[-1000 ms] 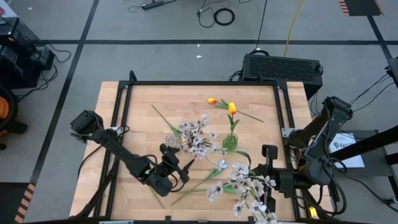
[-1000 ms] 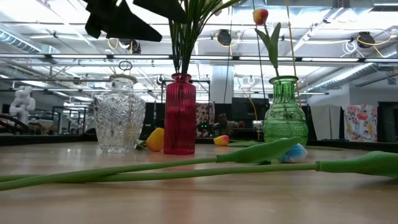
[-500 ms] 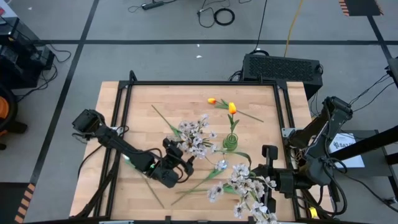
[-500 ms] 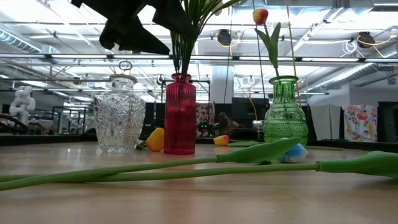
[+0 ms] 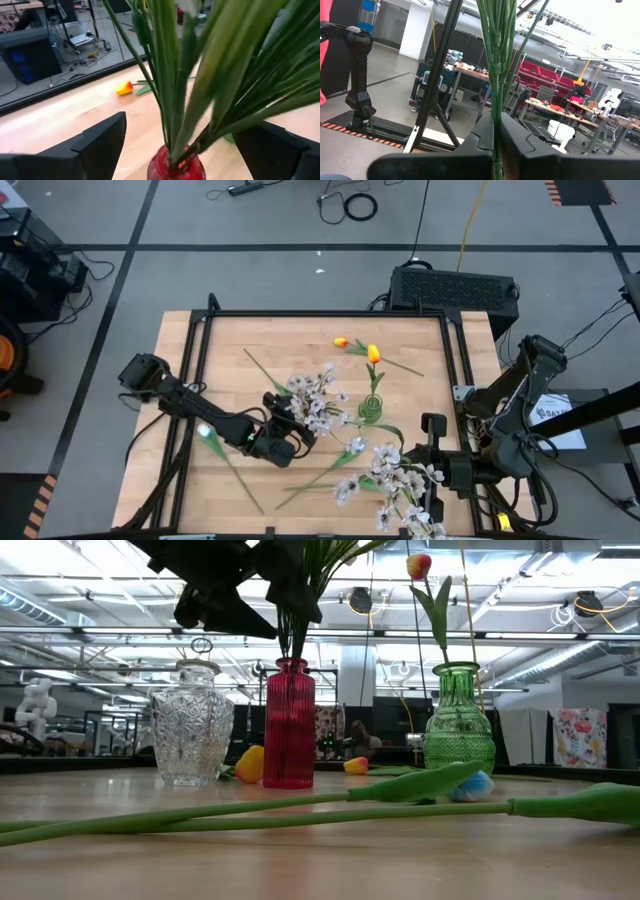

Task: Sort flowers into vase by color
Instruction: Put the white flowers into the red vase

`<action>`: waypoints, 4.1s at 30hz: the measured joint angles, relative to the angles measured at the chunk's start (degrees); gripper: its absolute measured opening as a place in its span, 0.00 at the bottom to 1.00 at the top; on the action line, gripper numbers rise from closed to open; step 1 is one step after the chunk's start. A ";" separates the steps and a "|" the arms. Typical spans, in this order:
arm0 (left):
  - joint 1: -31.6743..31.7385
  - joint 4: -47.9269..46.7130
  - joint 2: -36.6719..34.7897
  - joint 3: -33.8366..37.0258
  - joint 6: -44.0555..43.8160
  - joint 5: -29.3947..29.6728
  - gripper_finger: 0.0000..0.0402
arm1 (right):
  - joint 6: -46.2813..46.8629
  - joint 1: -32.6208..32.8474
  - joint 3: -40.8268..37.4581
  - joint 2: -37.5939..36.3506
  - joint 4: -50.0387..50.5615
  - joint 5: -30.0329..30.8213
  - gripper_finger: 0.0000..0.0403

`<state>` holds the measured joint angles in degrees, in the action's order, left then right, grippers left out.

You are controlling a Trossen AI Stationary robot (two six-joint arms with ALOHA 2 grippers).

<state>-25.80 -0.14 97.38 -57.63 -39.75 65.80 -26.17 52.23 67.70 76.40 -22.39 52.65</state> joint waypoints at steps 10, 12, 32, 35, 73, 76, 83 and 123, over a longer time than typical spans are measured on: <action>0.70 6.03 0.00 0.00 7.45 0.18 0.78 | -0.02 0.00 0.00 0.00 0.02 0.00 0.00; 0.70 6.68 0.00 0.00 8.75 0.20 0.72 | -0.02 0.00 0.00 0.00 0.00 0.00 0.00; 0.65 6.81 -4.15 -0.02 13.60 0.24 0.31 | 2.66 -5.23 -3.67 0.04 -3.19 -5.20 0.00; 0.65 6.74 -4.13 -0.02 13.25 0.04 0.28 | 2.97 -8.39 -8.04 0.07 -12.87 -10.43 0.00; 0.16 3.33 -8.30 -0.07 13.01 -2.07 0.18 | 0.74 -28.45 -25.84 27.81 -67.40 -27.66 0.00; 0.02 1.92 -8.34 -0.04 11.71 -2.40 0.18 | 0.64 -29.87 -25.88 27.84 -67.41 -28.95 0.00; 0.02 -2.15 -8.57 -0.04 9.19 -2.56 0.18 | 5.52 -34.75 -25.86 27.80 -66.66 -34.64 0.00; -0.11 -10.61 -9.26 -0.04 2.49 -3.97 0.18 | 10.88 -39.99 -23.19 33.90 -66.89 -42.23 0.00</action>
<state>-25.91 -10.75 88.12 -57.67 -37.26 61.83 -15.29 12.23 44.51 110.30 -89.28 10.42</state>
